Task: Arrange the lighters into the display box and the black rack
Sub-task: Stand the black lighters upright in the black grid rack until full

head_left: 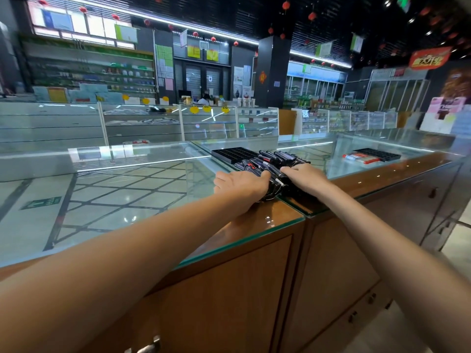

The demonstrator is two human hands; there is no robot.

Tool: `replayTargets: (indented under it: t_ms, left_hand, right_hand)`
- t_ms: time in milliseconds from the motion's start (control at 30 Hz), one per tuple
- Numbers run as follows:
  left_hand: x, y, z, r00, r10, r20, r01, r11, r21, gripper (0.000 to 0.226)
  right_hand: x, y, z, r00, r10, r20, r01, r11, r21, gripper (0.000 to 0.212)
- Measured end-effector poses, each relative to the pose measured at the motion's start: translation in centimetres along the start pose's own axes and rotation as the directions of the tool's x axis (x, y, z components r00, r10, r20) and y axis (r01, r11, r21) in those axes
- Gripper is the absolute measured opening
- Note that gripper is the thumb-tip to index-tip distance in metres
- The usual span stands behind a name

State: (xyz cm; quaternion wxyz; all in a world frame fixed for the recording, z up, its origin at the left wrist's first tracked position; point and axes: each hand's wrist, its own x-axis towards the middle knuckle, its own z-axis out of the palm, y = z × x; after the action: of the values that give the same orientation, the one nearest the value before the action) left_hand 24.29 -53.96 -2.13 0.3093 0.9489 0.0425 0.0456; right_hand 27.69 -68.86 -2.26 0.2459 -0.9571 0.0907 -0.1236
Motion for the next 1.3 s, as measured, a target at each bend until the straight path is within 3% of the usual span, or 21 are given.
replayTargets:
  t_ms: [200, 400, 633, 767, 967, 1167, 1300]
  left_hand:
    - [-0.4, -0.5, -0.5, 1.0, 0.003, -0.025, -0.004, 0.999, -0.037, 0.071]
    - [-1.4, -3.3, -2.4, 0.999, 0.014, -0.034, -0.015, 1.0, -0.02, 0.068]
    - [-2.6, -12.3, -7.5, 0.99, -0.04, -0.134, 0.038, 0.999, -0.019, 0.056]
    - [-3.7, -17.5, -11.3, 0.969, -0.135, -0.207, 0.138, 0.99, 0.001, 0.059]
    - [-4.5, -21.3, -14.8, 0.962, -0.193, -0.193, 0.174, 0.978, -0.112, 0.061]
    - [-4.9, -21.7, -15.4, 0.946, -0.144, -0.289, 0.145, 0.989, -0.018, 0.059]
    - [-4.9, -20.3, -15.8, 0.904, 0.047, -0.424, 0.002, 0.993, 0.114, 0.059]
  right_hand:
    - [-1.4, -1.9, 1.0, 0.996, -0.09, 0.018, 0.085, 0.977, 0.193, 0.049]
    - [-3.4, -5.1, 2.5, 0.998, -0.055, 0.021, 0.052, 0.99, 0.13, 0.044]
    - [-8.9, -13.1, 6.5, 0.983, -0.181, 0.03, 0.174, 0.973, 0.151, 0.045]
    - [-12.0, -18.5, 9.1, 0.958, -0.266, 0.104, 0.231, 0.935, 0.269, 0.037]
    - [-13.0, -19.9, 9.5, 0.941, -0.325, 0.091, 0.281, 0.904, 0.323, 0.034]
    - [-13.2, -19.6, 8.2, 0.933, -0.352, 0.071, 0.288, 0.851, 0.439, 0.037]
    - [-11.8, -18.1, 6.6, 0.934, -0.356, 0.018, 0.312, 0.841, 0.443, 0.042]
